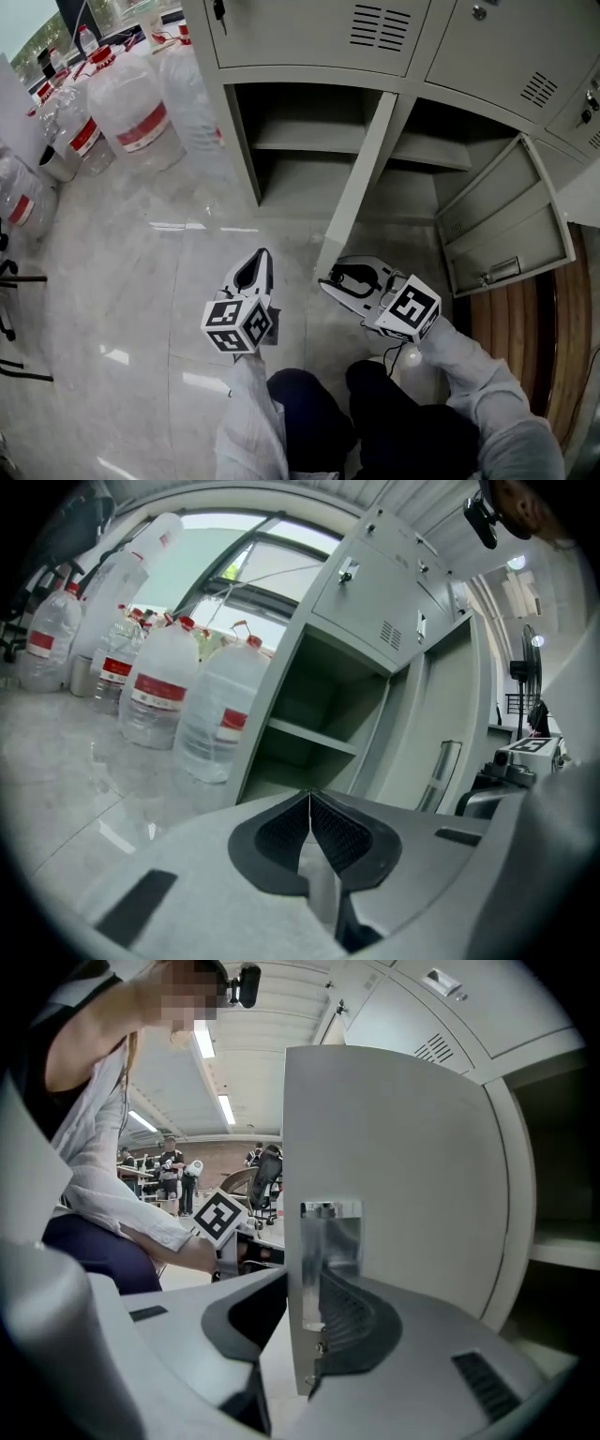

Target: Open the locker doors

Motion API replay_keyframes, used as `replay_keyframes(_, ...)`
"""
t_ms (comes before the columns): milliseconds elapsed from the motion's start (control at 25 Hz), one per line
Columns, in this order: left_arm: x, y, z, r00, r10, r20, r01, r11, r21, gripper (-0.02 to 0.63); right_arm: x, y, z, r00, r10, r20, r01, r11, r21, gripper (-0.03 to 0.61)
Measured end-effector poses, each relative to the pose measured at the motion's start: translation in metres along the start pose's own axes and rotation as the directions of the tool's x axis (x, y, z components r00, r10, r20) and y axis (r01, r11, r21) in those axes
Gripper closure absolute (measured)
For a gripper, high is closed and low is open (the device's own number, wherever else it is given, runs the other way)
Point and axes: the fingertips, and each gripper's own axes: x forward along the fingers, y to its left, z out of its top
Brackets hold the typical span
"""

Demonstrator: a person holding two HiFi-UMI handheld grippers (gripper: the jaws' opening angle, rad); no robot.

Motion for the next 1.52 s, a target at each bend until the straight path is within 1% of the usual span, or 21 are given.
replay_keyframes(240,0.017,-0.016,-0.010,1.000,-0.029,0.002,0.029,0.997,-0.068,0.603,-0.024,0.001,-0.006,0.999,0.054,0.000,-0.054,0.998,-0.017,0.474)
replay_keyframes(440,0.031,-0.037,-0.015,0.996,-0.082,-0.017,0.081,0.995,-0.052,0.603,-0.047,-0.002,-0.011,0.994,0.107,-0.001,-0.107,0.993,-0.045,0.472)
replay_keyframes(600,0.039,-0.052,-0.021,0.991,-0.126,-0.036,0.124,0.991,-0.047,0.603,-0.063,-0.004,-0.015,0.991,0.134,-0.006,-0.134,0.989,-0.056,0.472)
replay_keyframes(720,0.043,-0.068,-0.024,0.981,-0.186,-0.055,0.185,0.982,-0.023,0.603,-0.070,-0.006,-0.018,0.989,0.151,-0.008,-0.151,0.986,-0.068,0.471)
replay_keyframes(880,0.044,-0.089,-0.025,0.961,-0.269,-0.067,0.270,0.963,0.003,0.603,-0.083,-0.010,-0.020,0.983,0.184,-0.018,-0.184,0.980,-0.076,0.469)
replay_keyframes(1040,0.043,-0.102,-0.026,0.942,-0.326,-0.074,0.328,0.944,0.014,0.603,-0.098,-0.015,-0.026,0.978,0.202,-0.053,-0.206,0.976,-0.074,0.469)
replay_keyframes(1200,0.042,-0.102,-0.029,0.940,-0.335,-0.072,0.336,0.942,-0.003,0.603,-0.105,-0.017,-0.030,0.978,0.197,-0.069,-0.202,0.977,-0.074,0.469)
replay_keyframes(1400,0.042,-0.104,-0.028,0.936,-0.344,-0.075,0.345,0.938,0.000,0.603,-0.115,-0.022,-0.030,0.969,0.228,-0.094,-0.236,0.969,-0.075,0.465)
replay_keyframes(1520,0.040,-0.100,-0.028,0.937,-0.343,-0.069,0.343,0.939,-0.010,0.603,-0.121,-0.026,-0.032,0.965,0.240,-0.103,-0.245,0.968,-0.050,0.463)
